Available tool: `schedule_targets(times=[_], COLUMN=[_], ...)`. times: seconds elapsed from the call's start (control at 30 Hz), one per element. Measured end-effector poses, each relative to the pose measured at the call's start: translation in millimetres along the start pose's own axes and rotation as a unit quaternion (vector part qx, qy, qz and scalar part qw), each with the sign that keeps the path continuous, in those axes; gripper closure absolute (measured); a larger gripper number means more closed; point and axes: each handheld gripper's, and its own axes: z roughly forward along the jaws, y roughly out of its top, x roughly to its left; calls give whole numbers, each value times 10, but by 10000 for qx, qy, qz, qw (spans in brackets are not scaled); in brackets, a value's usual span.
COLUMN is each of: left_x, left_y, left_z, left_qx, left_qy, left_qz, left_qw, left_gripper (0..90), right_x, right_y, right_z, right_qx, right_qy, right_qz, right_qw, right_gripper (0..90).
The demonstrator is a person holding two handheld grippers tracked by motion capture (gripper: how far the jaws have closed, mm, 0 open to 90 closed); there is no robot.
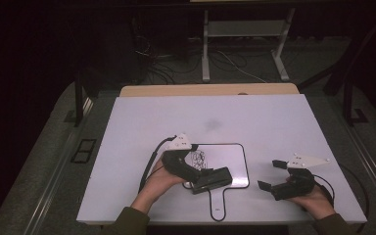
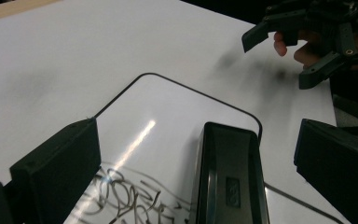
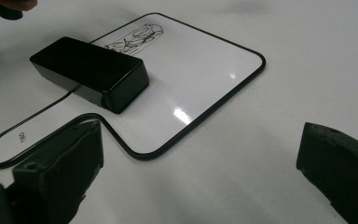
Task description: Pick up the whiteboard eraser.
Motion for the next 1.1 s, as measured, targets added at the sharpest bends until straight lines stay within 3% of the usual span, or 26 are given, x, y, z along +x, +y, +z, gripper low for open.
schedule_targets(times=[0.2,0.63,1.1], left_x=[-30,-110,-187], left_y=[36,-5,-42], left_z=[69,171,278], left_qx=[-20,444,1063], left_qy=[-74,-146,-196], left_qz=[23,300,586], left_qw=[10000,9985,9924], left_gripper=[0,42,135], right_x=[-3,-7,-12], right_y=[-4,-14,-19], right_z=[4,14,12], right_qx=[-7,26,41], right_qy=[4,18,7], right_qz=[-13,-13,-23], right_qw=[10000,10000,10000], right_gripper=[0,0,0])
